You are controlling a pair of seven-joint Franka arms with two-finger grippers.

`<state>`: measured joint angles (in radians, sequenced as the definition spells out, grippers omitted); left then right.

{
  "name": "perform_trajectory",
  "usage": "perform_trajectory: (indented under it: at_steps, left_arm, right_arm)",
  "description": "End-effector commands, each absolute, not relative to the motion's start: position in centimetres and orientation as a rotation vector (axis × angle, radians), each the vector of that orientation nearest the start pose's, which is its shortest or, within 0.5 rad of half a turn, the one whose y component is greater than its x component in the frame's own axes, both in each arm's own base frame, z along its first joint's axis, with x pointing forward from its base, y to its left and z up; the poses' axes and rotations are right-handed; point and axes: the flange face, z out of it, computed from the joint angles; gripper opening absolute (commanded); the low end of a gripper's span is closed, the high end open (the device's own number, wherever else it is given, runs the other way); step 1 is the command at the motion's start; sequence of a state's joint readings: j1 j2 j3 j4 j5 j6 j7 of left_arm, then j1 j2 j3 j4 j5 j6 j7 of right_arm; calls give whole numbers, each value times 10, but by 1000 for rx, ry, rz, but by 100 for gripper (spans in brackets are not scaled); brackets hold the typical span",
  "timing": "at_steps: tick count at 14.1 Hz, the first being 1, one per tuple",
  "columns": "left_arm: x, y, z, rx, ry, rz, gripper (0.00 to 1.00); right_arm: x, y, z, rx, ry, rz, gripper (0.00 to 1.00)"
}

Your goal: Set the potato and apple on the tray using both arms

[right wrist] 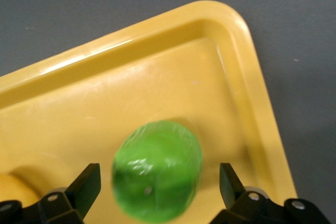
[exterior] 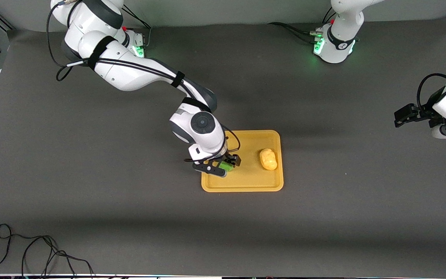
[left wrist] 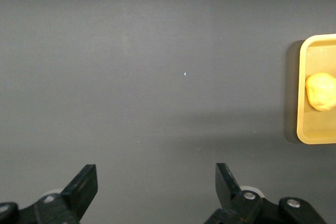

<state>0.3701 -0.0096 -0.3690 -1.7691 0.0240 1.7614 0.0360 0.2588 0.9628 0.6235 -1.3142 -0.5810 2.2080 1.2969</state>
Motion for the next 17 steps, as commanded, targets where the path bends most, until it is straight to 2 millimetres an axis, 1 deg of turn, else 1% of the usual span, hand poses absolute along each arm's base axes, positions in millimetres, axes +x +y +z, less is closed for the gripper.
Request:
perform_trajectory:
  at_steps: [1,2,3,5,6,7,8,9,10,11,12,13,14,15,16,17]
  left_arm:
    - [555,-8,566,-3113,45,-39,100]
    - [555,-7,564,-3113,52,-32,100]
    - [557,-7,558,-3117,57,-14,100]
    - [557,-12,558,-3117,69,-12,100]
    - [556,-11,559,-3118,71,-16,100]
    - [555,-12,562,-3114,71,-23,100]
    - [552,-14,565,-3105,81,-13,100]
    - [549,-15,569,-3096,98,0,100]
    - [545,-13,570,-3094,97,30,100]
    - [543,-14,571,-3094,99,44,100]
    - [542,-21,575,-3098,95,42,100]
    - [538,-37,578,-3097,127,43,100]
    - [532,-35,584,-3095,120,49,100]
    - [526,-31,593,-3101,114,31,100]
    - [523,-23,599,-3113,100,16,100]
    - [520,-20,606,-3120,96,-2,100]
  right_arm:
    - [579,461,315,-3070,414,-29,100]
    - [584,435,342,-3118,305,74,100]
    - [588,416,378,-3114,193,140,100]
    - [608,339,430,-3157,91,200,100]
    - [614,302,447,-3166,-16,214,100]
    - [621,253,460,-3154,-121,227,100]
    - [627,199,471,-3114,-195,223,100]
    - [628,150,482,-3066,-151,209,100]
    - [626,115,489,-3075,-78,183,100]
    - [619,98,503,-3088,-18,148,100]
    - [613,82,521,-3099,21,119,100]
    - [605,60,539,-3108,54,89,100]
    - [593,51,549,-3109,72,93,100]
    - [580,48,559,-3125,88,77,100]
    - [573,47,568,-3170,74,51,100]
    - [571,48,574,-3192,73,30,100]
